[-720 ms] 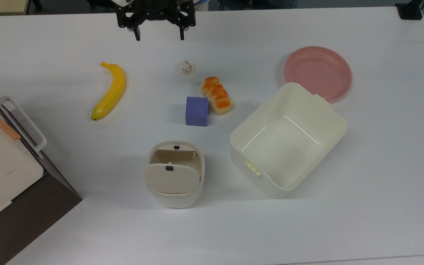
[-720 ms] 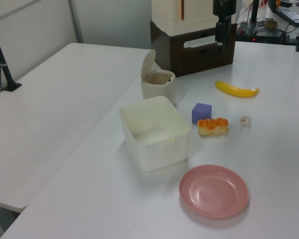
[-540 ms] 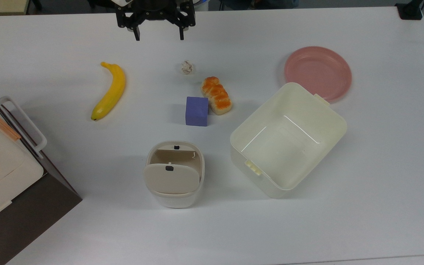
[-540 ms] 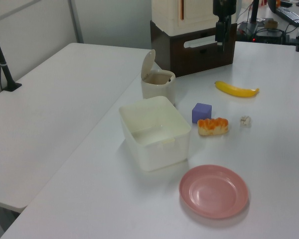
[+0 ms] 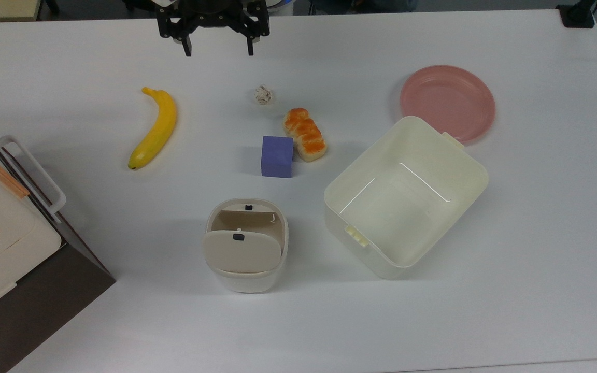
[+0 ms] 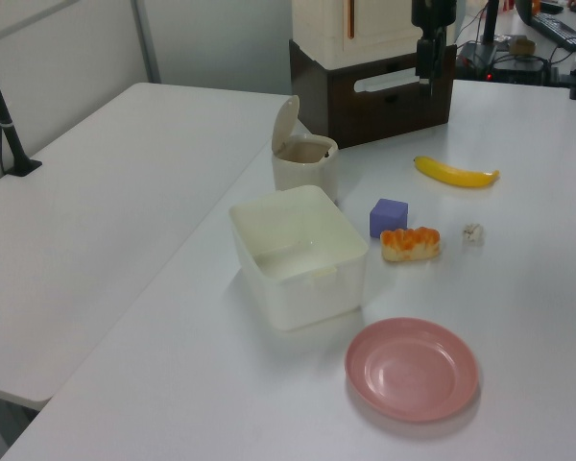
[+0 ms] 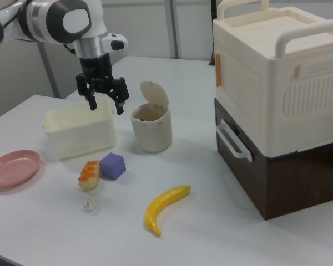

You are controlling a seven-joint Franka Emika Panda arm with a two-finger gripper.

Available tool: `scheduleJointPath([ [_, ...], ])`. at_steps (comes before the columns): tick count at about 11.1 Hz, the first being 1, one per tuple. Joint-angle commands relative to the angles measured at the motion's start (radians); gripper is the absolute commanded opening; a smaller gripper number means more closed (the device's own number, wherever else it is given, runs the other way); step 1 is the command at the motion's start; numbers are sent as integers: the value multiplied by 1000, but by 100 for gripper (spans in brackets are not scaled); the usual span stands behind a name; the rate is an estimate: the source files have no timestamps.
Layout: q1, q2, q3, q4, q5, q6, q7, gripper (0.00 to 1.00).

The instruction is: Grab it up and put it in the trash

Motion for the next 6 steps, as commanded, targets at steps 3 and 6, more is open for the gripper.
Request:
scheduleJointPath([
  [3, 5, -20, -6, -2, 0, -22, -25, 100],
  [6, 4, -22, -6, -2, 0, -24, -25, 100],
])
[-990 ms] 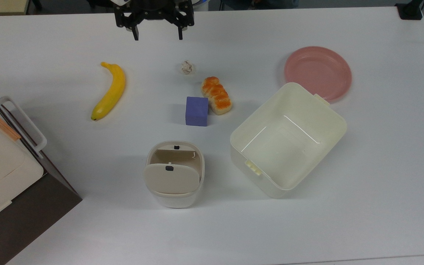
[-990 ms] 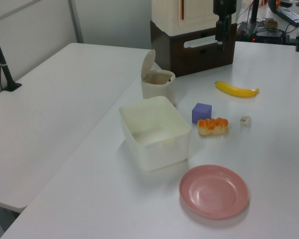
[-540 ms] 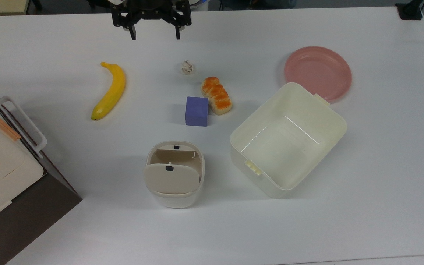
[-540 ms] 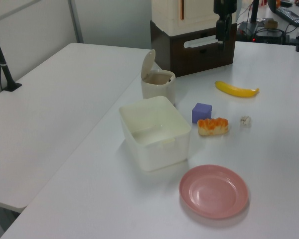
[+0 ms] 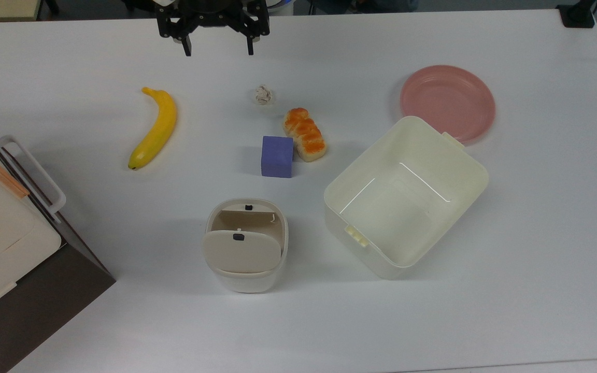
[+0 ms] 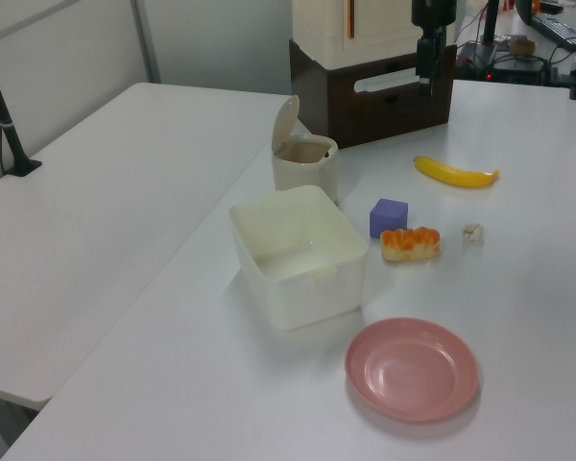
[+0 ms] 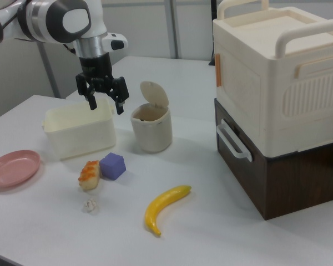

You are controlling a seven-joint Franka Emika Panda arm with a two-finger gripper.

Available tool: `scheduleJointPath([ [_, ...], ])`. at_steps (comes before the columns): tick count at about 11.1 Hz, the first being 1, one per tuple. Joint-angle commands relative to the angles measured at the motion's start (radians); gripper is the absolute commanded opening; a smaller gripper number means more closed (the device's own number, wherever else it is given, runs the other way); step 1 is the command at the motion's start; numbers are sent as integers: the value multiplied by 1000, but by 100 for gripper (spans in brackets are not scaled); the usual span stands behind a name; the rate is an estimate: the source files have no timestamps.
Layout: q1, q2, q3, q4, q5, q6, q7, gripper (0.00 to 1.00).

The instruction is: Grab it up and put it in the trash

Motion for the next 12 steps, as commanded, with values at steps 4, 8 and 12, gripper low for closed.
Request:
scheduleJointPath([
  [4, 2, -16, -6, -5, 0, -24, -21, 100],
  [8, 13, -16, -11, -5, 0, -25, -23, 100],
  [12, 75, -15, -86, -4, 1, -24, -23, 100],
])
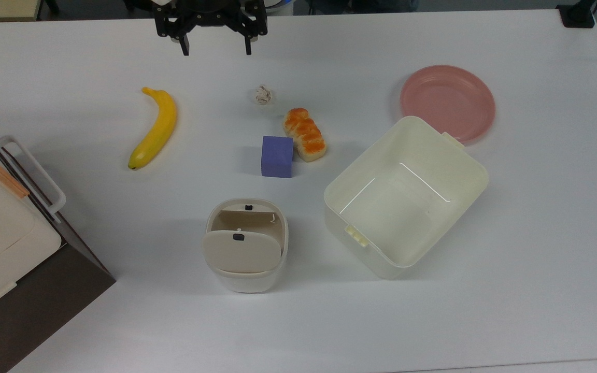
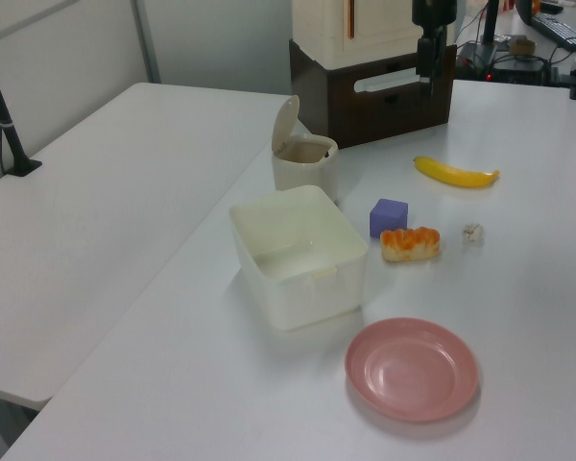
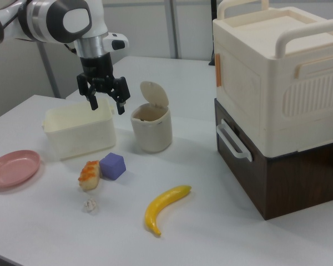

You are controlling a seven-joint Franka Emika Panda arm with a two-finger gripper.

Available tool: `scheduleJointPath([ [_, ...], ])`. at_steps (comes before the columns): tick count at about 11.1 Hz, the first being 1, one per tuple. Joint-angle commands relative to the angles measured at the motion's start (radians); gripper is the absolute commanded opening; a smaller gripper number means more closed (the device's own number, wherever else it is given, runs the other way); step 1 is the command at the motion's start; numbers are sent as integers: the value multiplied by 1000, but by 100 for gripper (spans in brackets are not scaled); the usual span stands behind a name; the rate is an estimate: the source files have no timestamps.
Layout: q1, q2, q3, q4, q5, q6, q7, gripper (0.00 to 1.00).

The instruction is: Grab it up and put it in the trash

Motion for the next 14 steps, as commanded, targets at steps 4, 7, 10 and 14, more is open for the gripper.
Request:
scheduleJointPath([
  [4, 38, -16, -40, -5, 1, -24, -21, 100],
  [7, 43, -16, -42, -5, 1, -24, -21, 100],
  [10, 41, -14, -40, -5, 1, -24, -21, 100],
  [14, 46, -11, -40, -11, 1, -11, -18, 100],
])
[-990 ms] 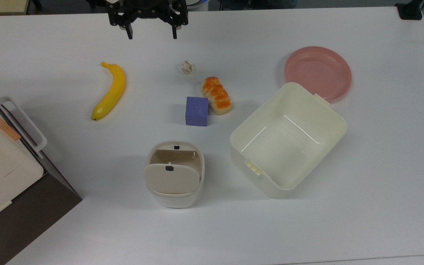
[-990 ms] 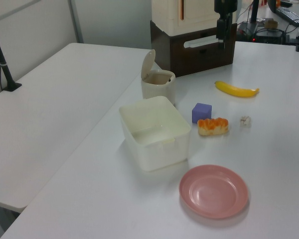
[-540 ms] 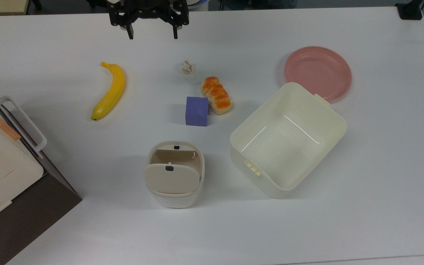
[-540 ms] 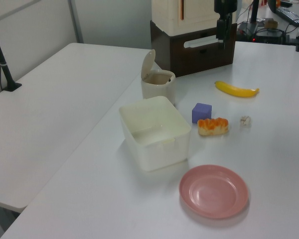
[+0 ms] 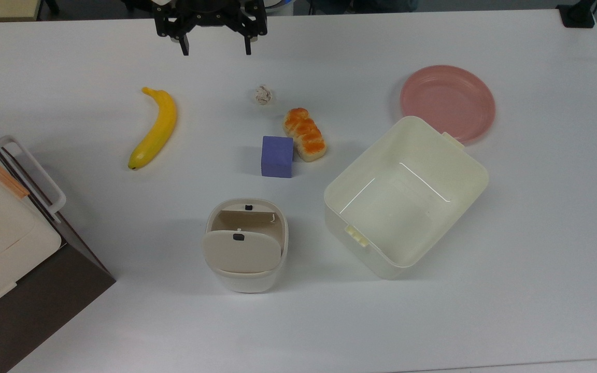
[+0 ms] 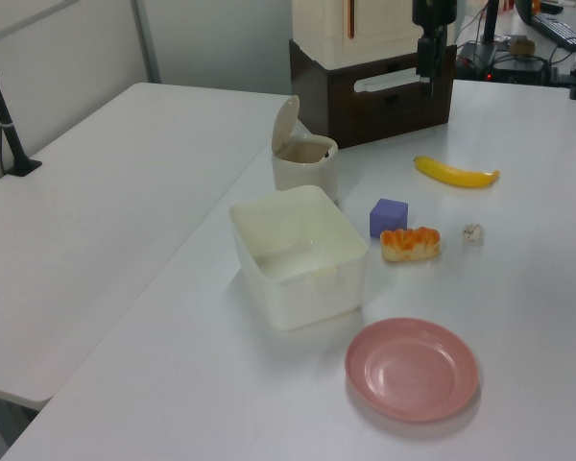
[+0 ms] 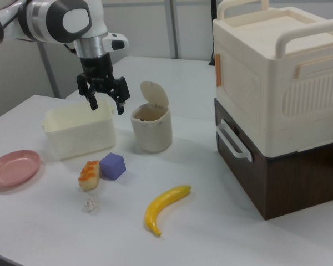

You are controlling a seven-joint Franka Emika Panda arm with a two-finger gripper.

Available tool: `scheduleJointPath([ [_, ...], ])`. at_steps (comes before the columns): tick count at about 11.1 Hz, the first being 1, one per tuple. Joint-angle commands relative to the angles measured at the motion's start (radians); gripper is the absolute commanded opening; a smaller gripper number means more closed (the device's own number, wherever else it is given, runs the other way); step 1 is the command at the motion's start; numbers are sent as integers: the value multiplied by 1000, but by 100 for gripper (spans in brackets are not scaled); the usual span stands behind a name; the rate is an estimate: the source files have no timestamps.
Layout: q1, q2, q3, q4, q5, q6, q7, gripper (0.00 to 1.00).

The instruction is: Grab it up and put it in the trash

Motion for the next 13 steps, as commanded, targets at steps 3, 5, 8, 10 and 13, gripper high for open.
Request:
scheduleJointPath([
  [3, 27, 2, -21, -14, 20, 21, -8, 100],
  [5, 29, 4, -21, -24, 21, 35, -8, 100],
  [8, 46, 28, -12, -50, 21, 53, -10, 100],
  [10, 110, 27, -13, -156, 7, 53, -21, 98],
  [13, 132, 27, -12, -224, 7, 56, -21, 96],
])
